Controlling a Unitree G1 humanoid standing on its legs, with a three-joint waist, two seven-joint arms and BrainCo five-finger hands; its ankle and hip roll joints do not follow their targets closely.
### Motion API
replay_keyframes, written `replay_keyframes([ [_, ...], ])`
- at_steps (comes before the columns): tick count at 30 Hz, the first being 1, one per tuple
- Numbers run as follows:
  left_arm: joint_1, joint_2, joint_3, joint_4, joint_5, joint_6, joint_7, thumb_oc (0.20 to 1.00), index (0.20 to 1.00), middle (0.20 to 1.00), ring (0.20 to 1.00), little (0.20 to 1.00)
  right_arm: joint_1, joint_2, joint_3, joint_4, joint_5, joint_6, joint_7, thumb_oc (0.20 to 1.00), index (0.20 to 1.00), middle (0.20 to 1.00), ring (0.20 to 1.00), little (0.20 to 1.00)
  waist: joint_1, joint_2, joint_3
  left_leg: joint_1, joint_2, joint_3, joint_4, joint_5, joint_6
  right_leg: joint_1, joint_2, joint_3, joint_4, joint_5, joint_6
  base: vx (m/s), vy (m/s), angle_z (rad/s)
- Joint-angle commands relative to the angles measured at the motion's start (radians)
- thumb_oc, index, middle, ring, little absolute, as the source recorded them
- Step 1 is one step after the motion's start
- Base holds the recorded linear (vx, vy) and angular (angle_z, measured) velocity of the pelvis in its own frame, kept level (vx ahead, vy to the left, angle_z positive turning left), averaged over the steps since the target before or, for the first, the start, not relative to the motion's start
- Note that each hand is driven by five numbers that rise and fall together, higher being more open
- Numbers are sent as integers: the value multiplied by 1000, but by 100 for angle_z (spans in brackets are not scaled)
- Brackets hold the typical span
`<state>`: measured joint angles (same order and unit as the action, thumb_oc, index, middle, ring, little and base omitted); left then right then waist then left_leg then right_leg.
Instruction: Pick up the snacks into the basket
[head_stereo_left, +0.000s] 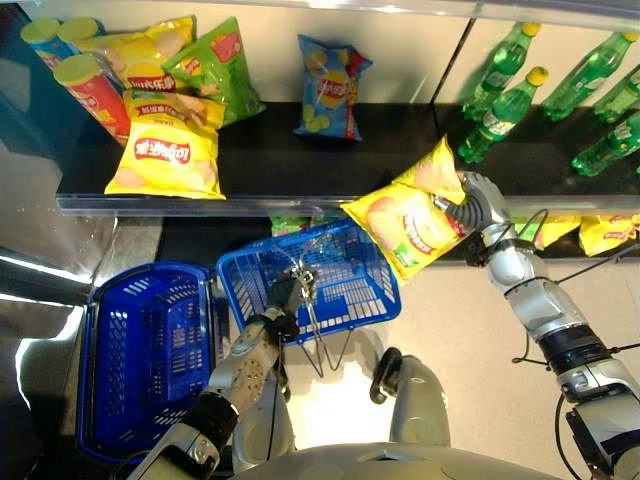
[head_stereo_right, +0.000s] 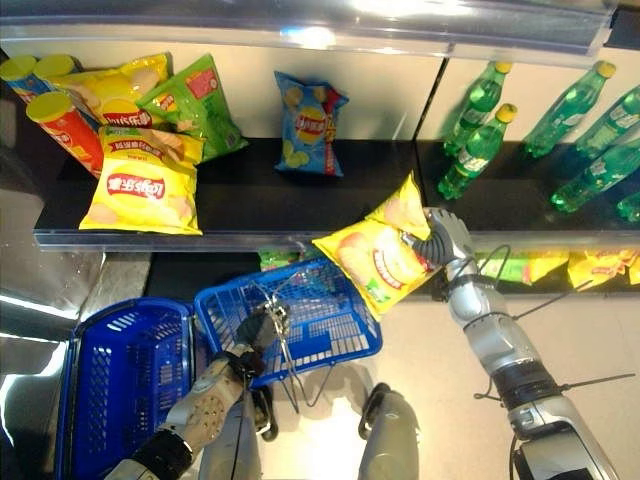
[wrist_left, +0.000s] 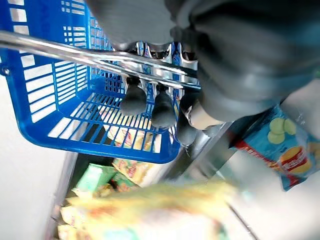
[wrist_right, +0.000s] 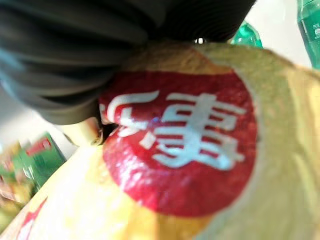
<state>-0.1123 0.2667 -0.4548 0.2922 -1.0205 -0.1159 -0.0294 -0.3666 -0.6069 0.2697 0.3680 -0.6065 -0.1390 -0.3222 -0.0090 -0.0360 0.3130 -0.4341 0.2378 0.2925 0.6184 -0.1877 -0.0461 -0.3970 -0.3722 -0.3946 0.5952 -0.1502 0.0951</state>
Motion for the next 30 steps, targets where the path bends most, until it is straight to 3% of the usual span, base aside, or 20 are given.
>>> replay_keyframes([
  [1,-31,-30,-45,-237,-102,-98,-23,200,200,200,200,200,-14,-36,23,-17,-94,-6,-82,200,200,200,200,200,24,15,-13,41,-19,-47,-71,44,30,39,-20,5,45,44,87,0,0,0],
  [9,-63,8,-119,-374,-186,-103,-8,200,200,200,200,200,-67,-3,202,182,-258,42,-126,200,200,200,200,200,38,35,-5,16,-27,-51,-60,49,31,20,-27,5,55,47,86,-12,7,4],
  [15,-89,-7,-161,-415,-228,-92,-2,200,200,200,200,200,-163,107,363,399,-340,71,-88,200,200,200,200,200,52,45,-1,2,-34,-53,-66,57,33,7,-33,5,58,54,82,-20,4,3],
  [20,-98,-15,-182,-419,-242,-87,-3,200,200,200,200,200,-202,170,406,494,-356,87,-79,200,200,200,200,200,57,50,-1,-2,-37,-54,-66,57,35,2,-35,5,58,56,81,-24,7,4],
  [22,-112,-20,-206,-438,-253,-80,-1,200,200,200,200,200,-260,265,433,617,-344,110,-86,200,200,200,200,200,67,58,-3,-6,-44,-53,-61,54,39,-1,-37,8,59,62,80,-40,22,2],
  [30,-136,-28,-241,-464,-273,-68,13,200,200,200,200,200,-312,386,381,713,-212,118,-107,200,200,200,200,200,79,73,-3,-11,-56,-55,-65,59,45,-3,-44,7,60,70,80,-20,18,4],
])
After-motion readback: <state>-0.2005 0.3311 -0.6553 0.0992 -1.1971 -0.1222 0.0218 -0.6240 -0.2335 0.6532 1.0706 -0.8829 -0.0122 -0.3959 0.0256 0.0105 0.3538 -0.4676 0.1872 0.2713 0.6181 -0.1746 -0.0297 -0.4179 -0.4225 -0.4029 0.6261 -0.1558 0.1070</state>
